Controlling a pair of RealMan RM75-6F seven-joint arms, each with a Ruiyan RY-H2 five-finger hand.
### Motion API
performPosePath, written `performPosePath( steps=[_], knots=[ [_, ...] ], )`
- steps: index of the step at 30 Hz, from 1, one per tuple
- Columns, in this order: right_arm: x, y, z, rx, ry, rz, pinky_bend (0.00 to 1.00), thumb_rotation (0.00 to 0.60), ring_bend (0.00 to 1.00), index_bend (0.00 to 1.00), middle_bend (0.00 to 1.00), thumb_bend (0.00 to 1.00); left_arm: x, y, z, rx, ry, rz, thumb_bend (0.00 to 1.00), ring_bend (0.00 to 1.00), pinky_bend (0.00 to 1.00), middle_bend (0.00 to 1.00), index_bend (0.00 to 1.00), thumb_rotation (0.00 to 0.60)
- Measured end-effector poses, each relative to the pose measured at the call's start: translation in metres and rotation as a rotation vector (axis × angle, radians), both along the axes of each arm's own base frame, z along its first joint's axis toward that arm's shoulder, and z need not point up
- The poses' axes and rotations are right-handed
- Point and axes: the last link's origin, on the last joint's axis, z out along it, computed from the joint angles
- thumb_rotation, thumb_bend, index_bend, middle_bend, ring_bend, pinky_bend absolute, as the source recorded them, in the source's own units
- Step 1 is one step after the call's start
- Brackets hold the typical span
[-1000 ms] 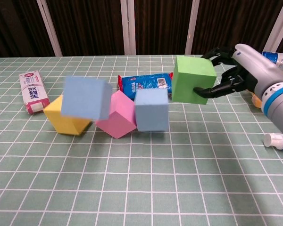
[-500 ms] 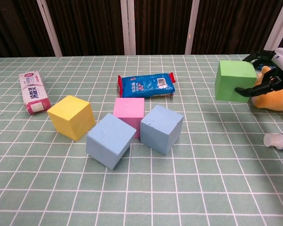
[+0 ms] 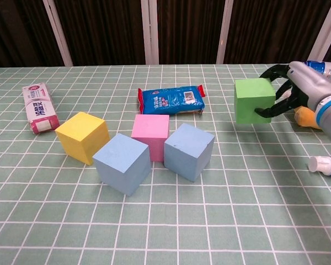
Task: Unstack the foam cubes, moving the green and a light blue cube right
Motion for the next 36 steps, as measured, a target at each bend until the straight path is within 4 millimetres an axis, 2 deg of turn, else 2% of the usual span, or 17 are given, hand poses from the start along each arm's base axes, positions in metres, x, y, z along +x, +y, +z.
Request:
performPosePath(
  steps=[5, 11, 16, 20, 25, 30, 36],
  knots=[
    [0.008, 0.0, -0.008, 0.039, -0.005, 0.0, 0.02, 0.6, 0.18, 0.01, 0.0, 0.06, -0.001, 0.001, 0.0, -0.001, 0.002, 0.004, 0.1, 0.0, 0.0, 0.0, 0.21, 0.6],
    [0.005, 0.001, -0.001, 0.026, -0.014, -0.014, 0.02, 0.6, 0.17, 0.0, 0.0, 0.05, -0.001, 0.002, -0.001, -0.005, 0.003, 0.009, 0.1, 0.0, 0.0, 0.0, 0.21, 0.6],
    [-0.002, 0.009, 0.015, 0.024, -0.026, -0.023, 0.02, 0.6, 0.17, 0.0, 0.0, 0.05, -0.001, 0.003, -0.001, -0.005, 0.003, 0.009, 0.1, 0.0, 0.0, 0.0, 0.21, 0.6],
    [-0.007, 0.027, 0.031, 0.039, -0.06, -0.017, 0.02, 0.6, 0.18, 0.0, 0.0, 0.05, -0.001, 0.003, -0.003, -0.011, 0.004, 0.008, 0.1, 0.0, 0.0, 0.0, 0.21, 0.6],
    [-0.014, 0.063, 0.051, 0.102, -0.076, 0.014, 0.02, 0.6, 0.18, 0.0, 0.0, 0.05, 0.0, 0.001, -0.004, -0.018, 0.003, 0.006, 0.1, 0.0, 0.0, 0.0, 0.21, 0.6],
    [-0.011, 0.09, 0.045, 0.194, -0.084, 0.05, 0.02, 0.6, 0.18, 0.0, 0.0, 0.05, 0.001, 0.001, -0.003, -0.013, -0.001, 0.006, 0.1, 0.0, 0.0, 0.0, 0.21, 0.6],
    [0.008, 0.112, 0.03, 0.255, -0.095, 0.113, 0.02, 0.6, 0.18, 0.0, 0.0, 0.05, -0.002, 0.001, 0.001, 0.0, -0.011, 0.011, 0.1, 0.0, 0.0, 0.0, 0.21, 0.6]
  ],
)
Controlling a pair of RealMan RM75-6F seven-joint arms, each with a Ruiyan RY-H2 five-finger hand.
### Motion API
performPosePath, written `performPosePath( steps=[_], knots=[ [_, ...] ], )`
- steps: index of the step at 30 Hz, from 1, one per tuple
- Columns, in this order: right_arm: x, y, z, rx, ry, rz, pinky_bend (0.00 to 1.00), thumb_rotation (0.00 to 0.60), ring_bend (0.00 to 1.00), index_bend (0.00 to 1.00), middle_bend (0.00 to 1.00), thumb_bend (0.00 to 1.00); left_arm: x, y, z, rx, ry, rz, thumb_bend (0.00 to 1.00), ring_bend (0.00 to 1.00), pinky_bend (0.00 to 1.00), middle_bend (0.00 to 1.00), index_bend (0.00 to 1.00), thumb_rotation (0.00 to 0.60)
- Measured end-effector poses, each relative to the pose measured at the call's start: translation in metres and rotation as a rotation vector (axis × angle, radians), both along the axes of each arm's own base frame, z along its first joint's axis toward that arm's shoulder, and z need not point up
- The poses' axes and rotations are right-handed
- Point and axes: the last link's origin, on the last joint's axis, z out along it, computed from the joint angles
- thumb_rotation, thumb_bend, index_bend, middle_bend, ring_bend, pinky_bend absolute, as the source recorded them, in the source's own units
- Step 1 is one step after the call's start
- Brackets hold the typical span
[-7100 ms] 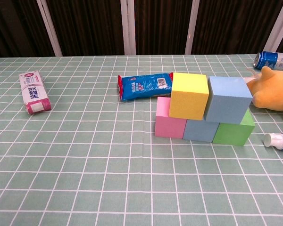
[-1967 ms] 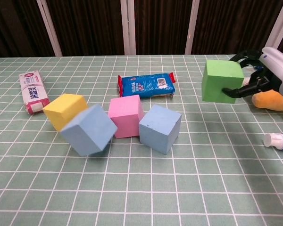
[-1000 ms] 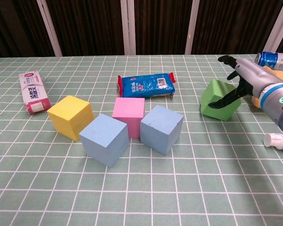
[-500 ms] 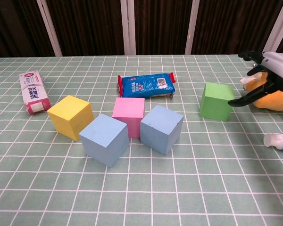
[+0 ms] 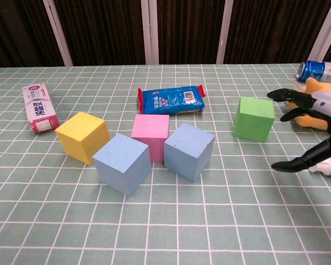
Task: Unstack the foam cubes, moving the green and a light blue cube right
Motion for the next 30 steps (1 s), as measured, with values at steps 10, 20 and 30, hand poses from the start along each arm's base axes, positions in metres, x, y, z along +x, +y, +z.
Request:
performPosePath(
  steps=[10, 20, 30],
  knots=[
    [0.042, 0.011, -0.038, 0.032, -0.039, 0.049, 0.02, 0.6, 0.21, 0.0, 0.0, 0.05, -0.002, 0.0, 0.004, 0.005, -0.01, 0.001, 0.1, 0.0, 0.0, 0.0, 0.21, 0.6],
    [0.06, -0.011, -0.069, -0.042, -0.025, 0.019, 0.02, 0.6, 0.26, 0.03, 0.03, 0.05, -0.003, 0.0, 0.006, 0.014, -0.012, 0.001, 0.1, 0.0, 0.0, 0.0, 0.21, 0.6],
    [0.063, -0.031, -0.09, -0.081, 0.011, -0.021, 0.02, 0.6, 0.26, 0.03, 0.03, 0.04, -0.002, 0.0, 0.005, 0.014, -0.009, 0.004, 0.1, 0.0, 0.0, 0.0, 0.21, 0.6]
  ],
)
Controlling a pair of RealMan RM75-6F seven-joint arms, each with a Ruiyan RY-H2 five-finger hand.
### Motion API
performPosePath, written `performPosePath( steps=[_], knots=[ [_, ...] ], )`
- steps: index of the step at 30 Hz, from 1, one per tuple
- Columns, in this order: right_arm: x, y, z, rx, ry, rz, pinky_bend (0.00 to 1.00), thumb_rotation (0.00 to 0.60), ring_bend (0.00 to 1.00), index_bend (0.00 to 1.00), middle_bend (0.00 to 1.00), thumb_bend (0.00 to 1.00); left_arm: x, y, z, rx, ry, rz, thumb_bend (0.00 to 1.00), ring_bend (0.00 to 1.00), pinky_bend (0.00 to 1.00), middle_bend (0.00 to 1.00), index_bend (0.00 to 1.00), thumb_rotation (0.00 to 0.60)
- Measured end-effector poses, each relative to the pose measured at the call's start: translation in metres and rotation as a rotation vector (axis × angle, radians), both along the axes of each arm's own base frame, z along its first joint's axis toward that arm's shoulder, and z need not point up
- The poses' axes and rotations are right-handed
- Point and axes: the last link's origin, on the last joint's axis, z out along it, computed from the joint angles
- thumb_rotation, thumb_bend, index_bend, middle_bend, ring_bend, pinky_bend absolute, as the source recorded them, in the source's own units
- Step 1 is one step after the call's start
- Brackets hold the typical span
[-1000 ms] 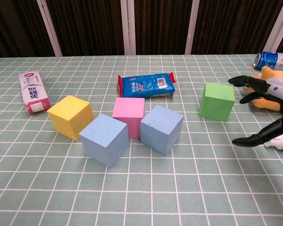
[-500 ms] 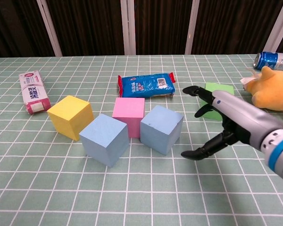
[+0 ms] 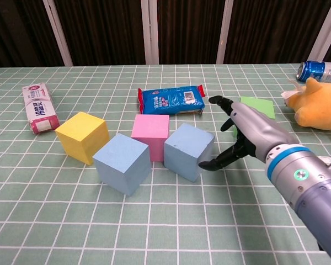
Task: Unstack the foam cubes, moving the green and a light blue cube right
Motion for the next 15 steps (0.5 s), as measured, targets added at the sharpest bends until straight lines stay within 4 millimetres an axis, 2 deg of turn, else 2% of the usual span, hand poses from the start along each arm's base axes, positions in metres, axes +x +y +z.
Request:
performPosePath(
  steps=[15],
  knots=[
    [0.025, 0.007, -0.018, 0.041, -0.011, 0.02, 0.02, 0.6, 0.24, 0.03, 0.03, 0.05, -0.001, 0.0, 0.002, 0.004, -0.009, 0.002, 0.1, 0.0, 0.0, 0.0, 0.22, 0.6]
  ],
)
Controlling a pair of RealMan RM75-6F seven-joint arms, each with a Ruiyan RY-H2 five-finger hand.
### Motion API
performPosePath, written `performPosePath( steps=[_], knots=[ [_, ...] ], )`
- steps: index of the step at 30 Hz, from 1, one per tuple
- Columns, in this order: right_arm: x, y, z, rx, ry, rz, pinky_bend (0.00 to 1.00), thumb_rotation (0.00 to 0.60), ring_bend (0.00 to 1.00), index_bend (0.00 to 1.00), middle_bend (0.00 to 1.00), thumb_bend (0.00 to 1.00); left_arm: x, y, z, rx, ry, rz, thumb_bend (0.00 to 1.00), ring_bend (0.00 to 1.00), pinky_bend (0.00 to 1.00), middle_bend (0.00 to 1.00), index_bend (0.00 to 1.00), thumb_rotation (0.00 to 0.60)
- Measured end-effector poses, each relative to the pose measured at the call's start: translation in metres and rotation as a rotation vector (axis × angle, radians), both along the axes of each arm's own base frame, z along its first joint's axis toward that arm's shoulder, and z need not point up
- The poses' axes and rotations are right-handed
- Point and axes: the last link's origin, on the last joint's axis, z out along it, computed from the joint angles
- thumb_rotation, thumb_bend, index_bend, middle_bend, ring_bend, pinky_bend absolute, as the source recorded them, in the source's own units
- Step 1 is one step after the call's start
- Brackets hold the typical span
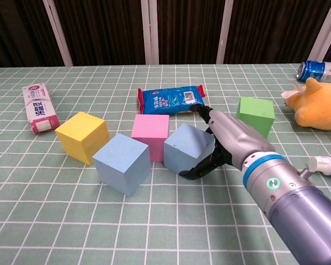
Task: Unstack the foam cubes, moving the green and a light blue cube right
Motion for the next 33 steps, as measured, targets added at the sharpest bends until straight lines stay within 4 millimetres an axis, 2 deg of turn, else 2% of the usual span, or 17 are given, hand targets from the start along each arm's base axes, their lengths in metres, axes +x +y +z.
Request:
performPosePath(
  steps=[6, 8, 12, 16, 25, 29, 33],
  knots=[
    [0.007, -0.013, -0.003, -0.028, -0.011, -0.043, 0.03, 0.6, 0.25, 0.03, 0.03, 0.04, -0.001, 0.0, 0.001, 0.001, -0.006, 0.001, 0.1, 0.0, 0.0, 0.0, 0.22, 0.6],
    [0.005, -0.02, -0.004, -0.04, -0.003, -0.061, 0.05, 0.6, 0.31, 0.06, 0.04, 0.04, -0.001, 0.0, 0.002, 0.001, -0.008, 0.0, 0.1, 0.0, 0.0, 0.0, 0.22, 0.6],
    [-0.005, -0.038, -0.004, -0.07, 0.025, -0.106, 0.13, 0.6, 0.51, 0.12, 0.13, 0.05, -0.002, 0.0, 0.003, 0.005, -0.008, 0.003, 0.1, 0.0, 0.0, 0.0, 0.22, 0.6],
    [-0.013, -0.046, -0.001, -0.081, 0.024, -0.114, 0.14, 0.6, 0.64, 0.13, 0.18, 0.04, -0.004, 0.003, 0.003, 0.004, -0.005, 0.012, 0.1, 0.0, 0.0, 0.0, 0.22, 0.6],
    [-0.012, -0.049, 0.013, -0.078, -0.028, -0.048, 0.14, 0.6, 0.67, 0.14, 0.18, 0.04, -0.001, 0.004, -0.002, -0.009, 0.005, 0.009, 0.1, 0.0, 0.0, 0.0, 0.22, 0.6],
    [-0.012, -0.05, 0.029, -0.115, -0.026, -0.019, 0.14, 0.6, 0.67, 0.14, 0.18, 0.04, -0.003, 0.003, 0.0, -0.002, 0.001, 0.014, 0.1, 0.0, 0.0, 0.0, 0.22, 0.6],
    [-0.023, -0.056, 0.05, -0.15, -0.02, -0.014, 0.14, 0.6, 0.67, 0.14, 0.18, 0.04, -0.003, 0.003, 0.001, 0.002, -0.001, 0.012, 0.1, 0.0, 0.0, 0.0, 0.22, 0.6]
  ],
)
